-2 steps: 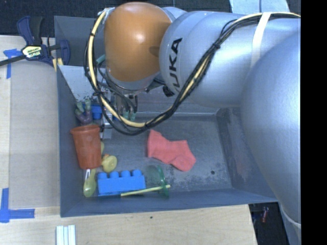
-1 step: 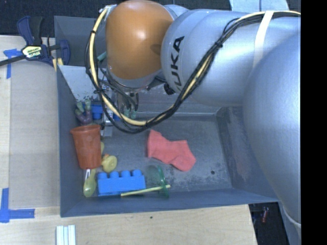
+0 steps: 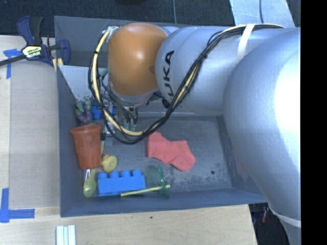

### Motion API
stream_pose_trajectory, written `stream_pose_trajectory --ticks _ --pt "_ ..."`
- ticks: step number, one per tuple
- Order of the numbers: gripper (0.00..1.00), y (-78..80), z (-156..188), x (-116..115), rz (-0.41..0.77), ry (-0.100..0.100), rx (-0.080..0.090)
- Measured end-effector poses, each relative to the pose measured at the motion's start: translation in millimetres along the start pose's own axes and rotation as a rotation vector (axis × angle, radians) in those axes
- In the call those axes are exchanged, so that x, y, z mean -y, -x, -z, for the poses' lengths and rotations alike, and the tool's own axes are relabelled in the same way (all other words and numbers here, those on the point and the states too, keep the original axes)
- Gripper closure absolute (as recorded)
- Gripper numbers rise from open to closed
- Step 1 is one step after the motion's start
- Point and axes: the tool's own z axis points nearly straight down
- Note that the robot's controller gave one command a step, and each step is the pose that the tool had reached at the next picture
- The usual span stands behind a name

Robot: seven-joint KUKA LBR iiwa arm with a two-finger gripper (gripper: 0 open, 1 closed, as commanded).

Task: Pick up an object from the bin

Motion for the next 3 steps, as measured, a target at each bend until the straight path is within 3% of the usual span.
stream_pose_trajectory --ticks 1,2,3 --pt "0.0 10.0 -52.4 28.0 -0.151 0.002 0.003" --pt "0.0 -27.3 -89.3 66.7 -0.113 0.001 -0.001" --pt "0.0 -15.8 -29.7 71.8 -0.188 0.001 0.0"
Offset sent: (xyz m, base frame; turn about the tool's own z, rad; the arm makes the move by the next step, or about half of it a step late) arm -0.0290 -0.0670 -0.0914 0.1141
